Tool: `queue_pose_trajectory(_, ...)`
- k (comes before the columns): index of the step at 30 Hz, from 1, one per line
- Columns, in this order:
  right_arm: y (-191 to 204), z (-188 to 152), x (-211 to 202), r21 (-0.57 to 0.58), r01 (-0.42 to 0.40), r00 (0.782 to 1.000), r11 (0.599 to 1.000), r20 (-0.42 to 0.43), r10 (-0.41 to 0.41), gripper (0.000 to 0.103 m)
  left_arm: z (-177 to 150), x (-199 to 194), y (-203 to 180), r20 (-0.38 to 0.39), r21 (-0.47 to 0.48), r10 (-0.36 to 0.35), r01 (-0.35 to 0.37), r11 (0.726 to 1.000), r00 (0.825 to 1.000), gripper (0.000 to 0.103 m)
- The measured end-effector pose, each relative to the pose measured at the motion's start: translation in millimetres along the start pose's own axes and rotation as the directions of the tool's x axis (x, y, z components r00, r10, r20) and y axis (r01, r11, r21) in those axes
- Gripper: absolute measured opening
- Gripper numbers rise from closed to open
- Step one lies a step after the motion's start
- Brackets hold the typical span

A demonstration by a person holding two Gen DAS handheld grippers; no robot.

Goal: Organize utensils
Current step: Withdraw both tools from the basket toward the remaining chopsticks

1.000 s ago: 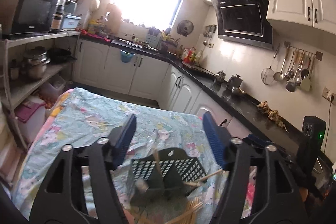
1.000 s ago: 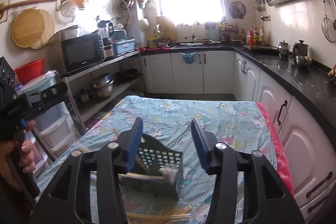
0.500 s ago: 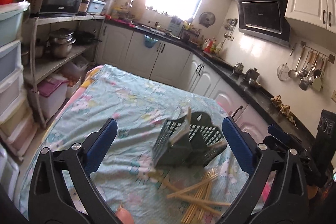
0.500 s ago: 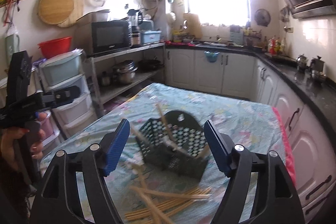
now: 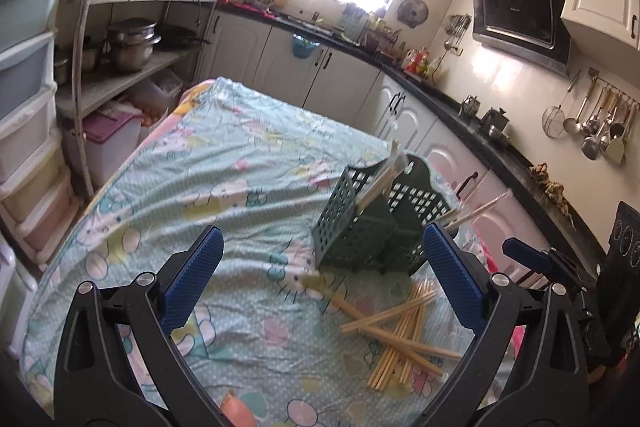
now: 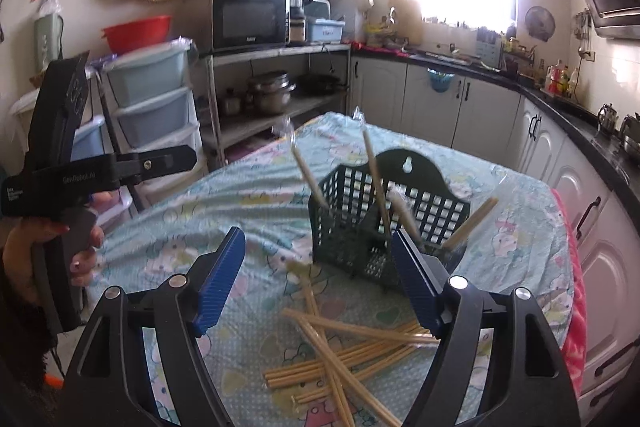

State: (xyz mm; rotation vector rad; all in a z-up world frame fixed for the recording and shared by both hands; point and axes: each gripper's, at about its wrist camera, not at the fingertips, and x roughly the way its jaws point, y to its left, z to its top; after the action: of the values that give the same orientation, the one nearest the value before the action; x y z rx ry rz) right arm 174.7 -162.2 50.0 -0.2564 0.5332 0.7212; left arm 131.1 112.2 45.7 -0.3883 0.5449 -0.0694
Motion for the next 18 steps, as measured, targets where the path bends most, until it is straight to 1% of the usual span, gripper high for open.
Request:
queue_pose_trajectory(9,5.4,-25.4,17.8,-0.053,-0.001,0.997,0.999,-0.083,-0.003,0.073,-18.7,11.6,10.2,-0.060,-0.025,0.012,-0.014,1.000,0.998,0.092)
queue_pose_trajectory(14,4.2,-44.1,31.5,-0.086,0.012,0.987,0.996,-0.160,-0.026,0.073,-29.4,19.3,16.5,-0.098,-0.041,0.016,-0.020,0.999,0.995,0.092)
queue_pose_trajectory(18,3.9,-57.3,39.0,-0.106,0.011,0.978,0.994,-0.206,-0.033,0.072,-37.8,28.3,24.3,-0.143,-0.071,0.014,-0.025,0.997,0.990,0.092)
